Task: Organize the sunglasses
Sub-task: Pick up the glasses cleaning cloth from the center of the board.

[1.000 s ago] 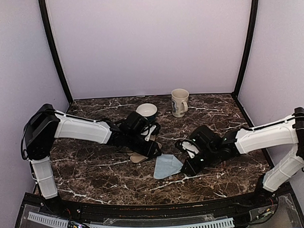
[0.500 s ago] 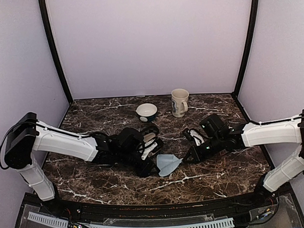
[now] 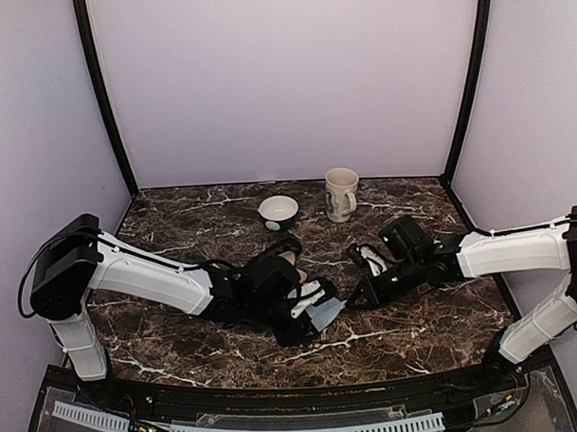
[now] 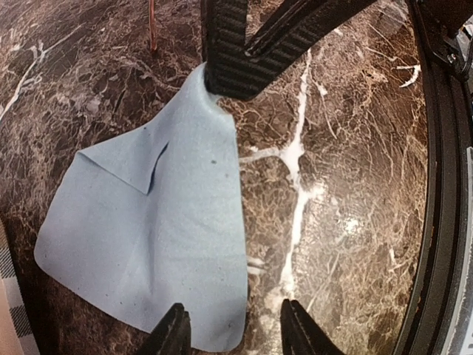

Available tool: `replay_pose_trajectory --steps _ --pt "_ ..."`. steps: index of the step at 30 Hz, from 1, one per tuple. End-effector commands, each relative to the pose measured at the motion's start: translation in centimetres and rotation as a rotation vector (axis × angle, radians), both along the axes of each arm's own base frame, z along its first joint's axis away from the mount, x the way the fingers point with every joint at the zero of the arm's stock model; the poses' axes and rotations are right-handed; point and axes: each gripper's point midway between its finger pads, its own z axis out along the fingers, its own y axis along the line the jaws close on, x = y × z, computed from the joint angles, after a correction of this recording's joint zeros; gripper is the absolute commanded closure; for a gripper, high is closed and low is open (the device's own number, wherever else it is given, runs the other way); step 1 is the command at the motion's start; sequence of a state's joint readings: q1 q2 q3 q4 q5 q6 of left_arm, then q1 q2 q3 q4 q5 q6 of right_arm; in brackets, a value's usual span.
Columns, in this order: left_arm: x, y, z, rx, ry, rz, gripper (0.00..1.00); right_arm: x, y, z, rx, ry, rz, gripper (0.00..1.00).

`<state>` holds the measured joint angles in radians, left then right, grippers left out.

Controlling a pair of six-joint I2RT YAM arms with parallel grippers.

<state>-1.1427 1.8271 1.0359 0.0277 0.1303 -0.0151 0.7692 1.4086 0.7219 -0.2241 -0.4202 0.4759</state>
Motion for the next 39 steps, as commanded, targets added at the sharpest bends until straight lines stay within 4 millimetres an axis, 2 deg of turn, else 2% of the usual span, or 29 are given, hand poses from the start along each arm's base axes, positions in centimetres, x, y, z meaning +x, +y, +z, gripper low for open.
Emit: replay_pose_trajectory --steps 1,14,19,30,37,39 --pt "0.3 -0.4 0.2 0.041 -0.065 -0.022 0.58 0.5 0.3 0.2 0.025 -0.008 -0.004 1.0" --pt "0.0 0.5 -1.4 0.147 -0.142 -0.031 0.57 0.5 0.2 0.2 0.026 -0.005 -0.007 1.0" --pt "-0.1 0.8 -1.8 0.17 -0.152 -0.026 0.6 0.5 0.2 0.2 0.025 -0.004 -0.008 1.0" --pt "-0.2 1.3 -2.6 0.195 -0.145 -0.02 0.8 0.6 0.3 0.2 0.025 0.0 -0.01 1.0" --pt "-0.2 1.1 -1.8 0.179 -0.147 -0.015 0.99 0.5 0.2 0.1 0.013 -0.007 0.009 1.0" --pt "-0.2 1.0 -1.3 0.169 -0.147 -0.013 1.0 0.4 0.2 0.2 0.014 -0.016 0.024 1.0"
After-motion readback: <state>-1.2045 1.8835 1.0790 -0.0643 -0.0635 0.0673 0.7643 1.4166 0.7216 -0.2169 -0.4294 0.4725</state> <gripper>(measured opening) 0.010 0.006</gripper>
